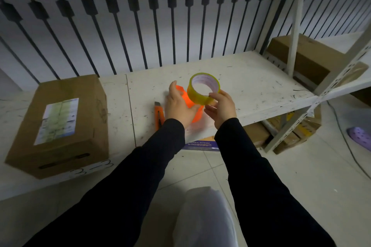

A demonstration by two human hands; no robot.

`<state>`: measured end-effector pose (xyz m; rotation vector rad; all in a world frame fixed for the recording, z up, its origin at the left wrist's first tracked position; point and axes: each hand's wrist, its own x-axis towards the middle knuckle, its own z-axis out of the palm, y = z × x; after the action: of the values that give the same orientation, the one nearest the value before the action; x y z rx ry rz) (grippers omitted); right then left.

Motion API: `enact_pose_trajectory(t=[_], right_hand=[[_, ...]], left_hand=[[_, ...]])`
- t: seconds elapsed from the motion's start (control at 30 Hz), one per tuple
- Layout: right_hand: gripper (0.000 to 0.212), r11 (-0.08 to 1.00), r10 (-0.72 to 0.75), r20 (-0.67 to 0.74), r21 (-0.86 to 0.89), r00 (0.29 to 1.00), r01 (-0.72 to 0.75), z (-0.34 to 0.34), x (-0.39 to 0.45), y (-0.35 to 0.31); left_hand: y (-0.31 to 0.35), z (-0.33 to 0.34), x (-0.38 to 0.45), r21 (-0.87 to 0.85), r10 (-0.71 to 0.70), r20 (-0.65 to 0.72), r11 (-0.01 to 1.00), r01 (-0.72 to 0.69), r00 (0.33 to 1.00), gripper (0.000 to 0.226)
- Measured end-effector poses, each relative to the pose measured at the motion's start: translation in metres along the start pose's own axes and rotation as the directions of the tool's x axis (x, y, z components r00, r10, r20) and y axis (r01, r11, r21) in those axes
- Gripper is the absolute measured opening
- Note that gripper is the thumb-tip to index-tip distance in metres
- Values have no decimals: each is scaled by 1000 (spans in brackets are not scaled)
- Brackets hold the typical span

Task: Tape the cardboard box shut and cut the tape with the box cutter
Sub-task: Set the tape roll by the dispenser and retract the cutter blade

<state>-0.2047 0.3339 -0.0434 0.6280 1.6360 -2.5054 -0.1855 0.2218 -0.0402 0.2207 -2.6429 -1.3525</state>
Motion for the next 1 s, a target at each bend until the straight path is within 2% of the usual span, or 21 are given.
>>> enact_pose_trajectory(t=[0.1,0.2,0.3,0.37,0.43,0.5,0.7,0.8,0.9,0.93,1.0], right_hand=[[39,999,-8,-57,51,998,11,-10,10,3],[41,996,-7,-120,87,993,18,-14,19,9],[46,995,15,-186,104,982,4,-16,29,20],[63,998,30,-220,68,975,-16,-14,36,30],[79,1000,26,-236,-4,971,-28,-9,38,41],[86,996,1,-238,-85,971,-22,-4,44,53],[69,942,-41,-252,-332,967,-46,7,36,56],[51,840,-86,-253,-538,964,-67,6,35,51],[56,660,-69,-227,-741,971,-127,3,32,46],[58,622,-59,-216,-771,975,-133,2,31,45],[60,614,-59,-199,-780,978,-122,2,25,43]], left_hand=[[-11,19,3,131,-66,103,990,53,992,90],[-18,26,3,387,-59,234,921,-38,970,49],[-23,22,3,441,-8,191,894,-79,982,31],[-25,18,2,433,-5,161,899,-66,987,29],[-27,16,0,420,-9,143,906,-53,990,28],[-28,15,-3,438,-7,130,898,-51,991,28],[-31,15,-9,487,-37,116,873,-24,993,32],[-32,15,-10,496,-48,109,868,-12,993,33],[-33,15,-12,459,-36,109,888,-19,993,33],[-33,15,-14,436,-23,113,900,-29,993,34],[-34,15,-18,378,14,113,924,-57,993,37]])
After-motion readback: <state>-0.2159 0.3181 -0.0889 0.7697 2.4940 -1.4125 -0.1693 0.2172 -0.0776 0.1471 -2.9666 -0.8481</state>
